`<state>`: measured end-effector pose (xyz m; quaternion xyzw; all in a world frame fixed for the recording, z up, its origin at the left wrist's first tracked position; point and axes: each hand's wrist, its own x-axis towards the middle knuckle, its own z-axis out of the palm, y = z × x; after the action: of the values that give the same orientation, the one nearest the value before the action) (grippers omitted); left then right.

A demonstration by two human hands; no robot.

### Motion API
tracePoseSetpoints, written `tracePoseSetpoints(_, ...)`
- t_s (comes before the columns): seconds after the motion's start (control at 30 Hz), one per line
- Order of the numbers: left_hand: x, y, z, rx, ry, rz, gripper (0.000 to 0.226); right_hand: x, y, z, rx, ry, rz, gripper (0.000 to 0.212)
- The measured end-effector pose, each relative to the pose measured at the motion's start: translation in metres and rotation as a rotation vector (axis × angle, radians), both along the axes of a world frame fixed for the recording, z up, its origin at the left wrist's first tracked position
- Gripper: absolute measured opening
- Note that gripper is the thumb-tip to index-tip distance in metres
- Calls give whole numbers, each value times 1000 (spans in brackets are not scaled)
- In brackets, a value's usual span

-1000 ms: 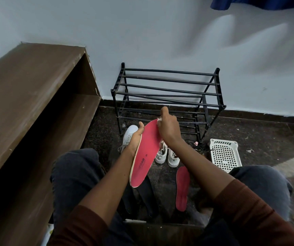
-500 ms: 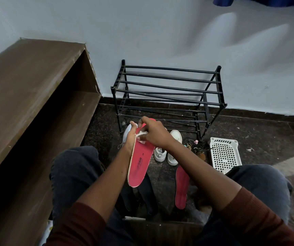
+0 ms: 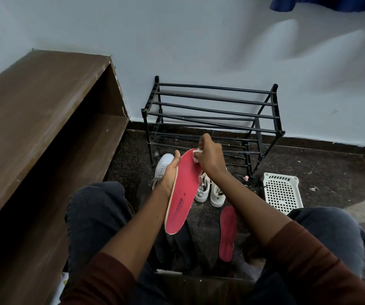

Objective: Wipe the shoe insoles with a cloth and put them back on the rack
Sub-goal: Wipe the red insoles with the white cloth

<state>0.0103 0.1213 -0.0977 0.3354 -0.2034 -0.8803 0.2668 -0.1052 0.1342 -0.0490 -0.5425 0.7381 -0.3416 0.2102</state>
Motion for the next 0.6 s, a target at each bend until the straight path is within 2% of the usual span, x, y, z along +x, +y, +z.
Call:
tracePoseSetpoints(0.13, 0, -1, -3, -9, 22, -7, 71, -5, -1, -1, -26, 98, -64, 16)
tracePoseSetpoints(0.27, -2, 0, 1, 0, -3, 11, 66, -3, -2, -1, -47, 59, -73, 18)
tracePoseSetpoints(0.37, -6, -2, 5, -14, -77, 43, 64, 8, 5, 1, -15, -67, 65, 25)
tracePoseSetpoints(0.47, -7, -5, 0, 14, -92, 91, 73, 17, 10, 8, 55, -51, 273, 31)
tracePoseSetpoints(0.53, -4, -6, -6, 13, -105, 94, 74, 14, 8, 17, 157, -53, 372, 36)
tracePoseSetpoints(0.6, -2, -6, -8, 11, -114, 82, 70, 9, 7, 23, 243, -133, 396, 39)
